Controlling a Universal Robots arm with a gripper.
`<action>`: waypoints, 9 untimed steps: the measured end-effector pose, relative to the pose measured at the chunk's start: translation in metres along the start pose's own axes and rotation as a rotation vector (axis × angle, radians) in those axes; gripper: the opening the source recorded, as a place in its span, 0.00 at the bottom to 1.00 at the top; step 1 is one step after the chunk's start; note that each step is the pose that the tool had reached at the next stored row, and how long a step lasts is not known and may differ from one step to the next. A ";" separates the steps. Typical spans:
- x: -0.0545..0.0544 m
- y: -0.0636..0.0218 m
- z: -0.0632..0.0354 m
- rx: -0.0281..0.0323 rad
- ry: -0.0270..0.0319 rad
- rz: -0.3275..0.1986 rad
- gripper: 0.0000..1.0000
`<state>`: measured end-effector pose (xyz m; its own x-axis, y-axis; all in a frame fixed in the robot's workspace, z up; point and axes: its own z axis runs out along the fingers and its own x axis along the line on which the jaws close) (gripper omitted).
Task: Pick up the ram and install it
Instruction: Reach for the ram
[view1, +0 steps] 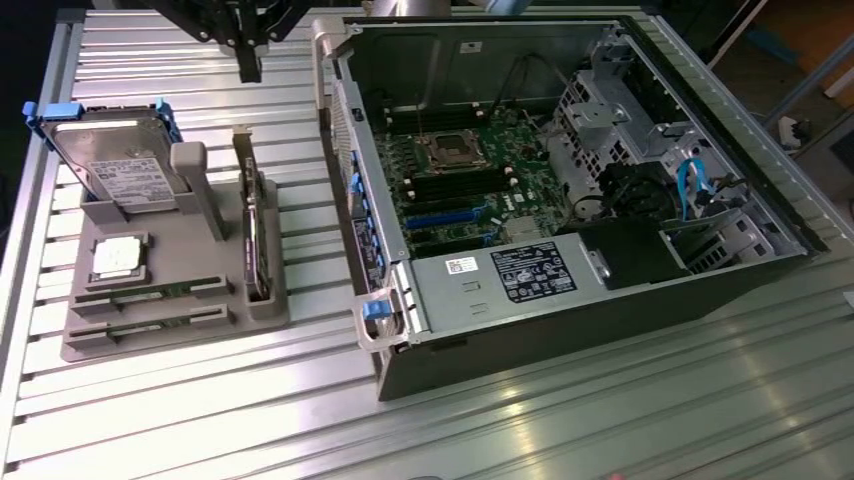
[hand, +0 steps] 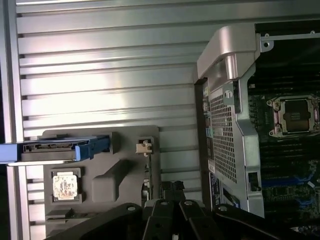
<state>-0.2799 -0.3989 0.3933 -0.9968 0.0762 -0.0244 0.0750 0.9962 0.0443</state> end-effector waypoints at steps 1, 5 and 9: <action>0.003 -0.0002 -0.0001 0.0000 0.0000 0.000 0.11; 0.016 -0.0012 -0.0004 -0.0001 -0.0001 0.000 0.11; 0.030 -0.0023 -0.0008 0.0000 0.0000 0.000 0.11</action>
<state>-0.3102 -0.3990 0.3933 -0.9968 0.0762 -0.0245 0.0751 0.9962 0.0443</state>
